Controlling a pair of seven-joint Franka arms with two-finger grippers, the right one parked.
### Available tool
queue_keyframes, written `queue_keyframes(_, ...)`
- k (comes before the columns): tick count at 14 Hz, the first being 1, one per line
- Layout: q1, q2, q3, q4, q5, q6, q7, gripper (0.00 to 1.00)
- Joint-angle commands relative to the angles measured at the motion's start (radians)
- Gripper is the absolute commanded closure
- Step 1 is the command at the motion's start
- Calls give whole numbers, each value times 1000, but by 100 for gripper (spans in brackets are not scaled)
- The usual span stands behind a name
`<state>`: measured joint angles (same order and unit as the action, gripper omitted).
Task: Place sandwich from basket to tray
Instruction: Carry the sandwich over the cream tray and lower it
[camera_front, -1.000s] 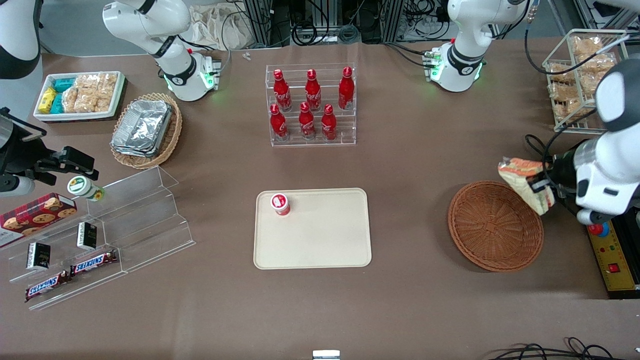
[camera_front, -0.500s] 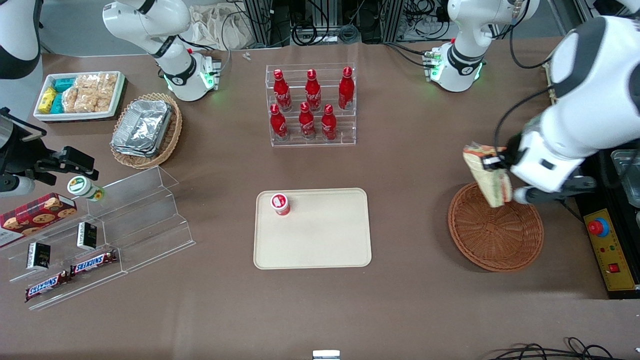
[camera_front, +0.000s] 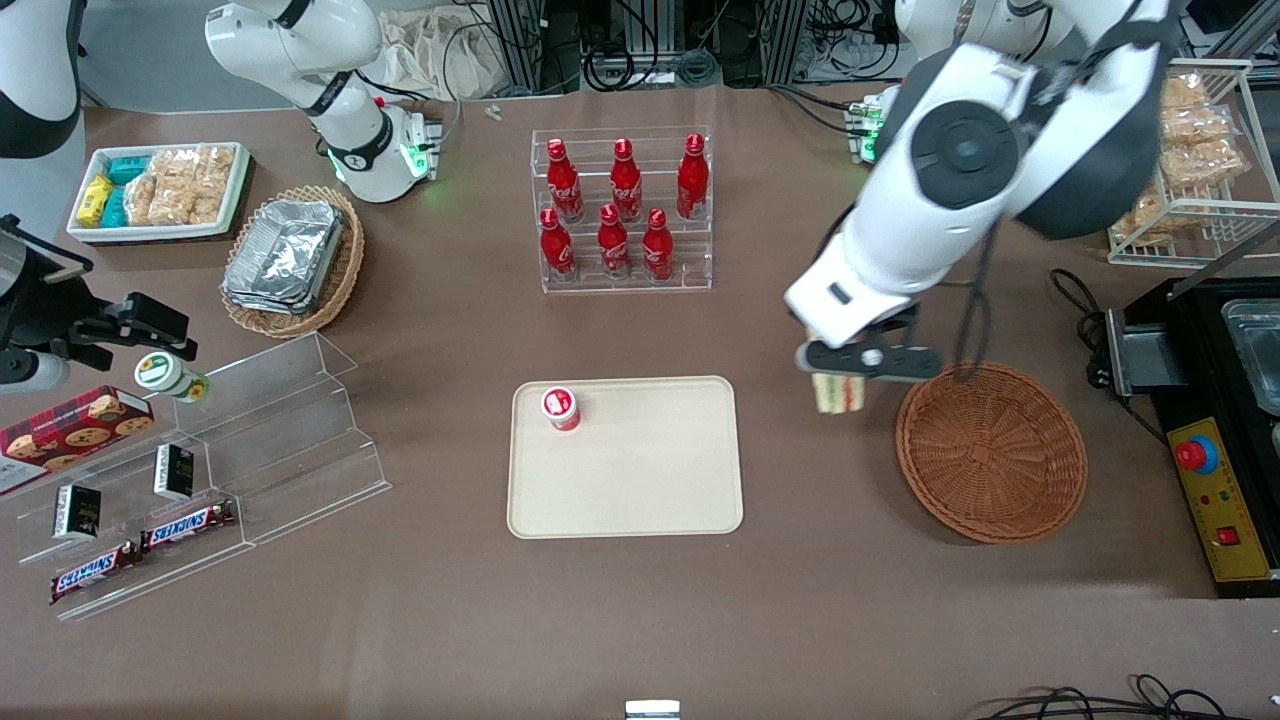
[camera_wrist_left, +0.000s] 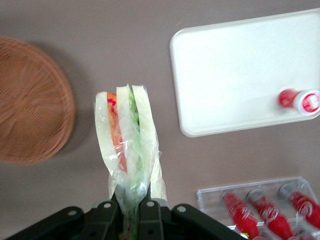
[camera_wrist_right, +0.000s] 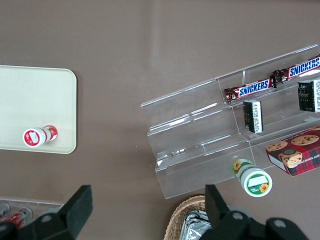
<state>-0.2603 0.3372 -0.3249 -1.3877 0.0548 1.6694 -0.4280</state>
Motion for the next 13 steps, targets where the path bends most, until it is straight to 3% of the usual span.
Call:
queue_keyframes(1,-57,123,6,19,20,131,-47,100)
queue_keyframes(8,-109,345,6,15,19,418,-69,100)
queue_keyframes(13,-119,439,9,13,22,460,-60,100)
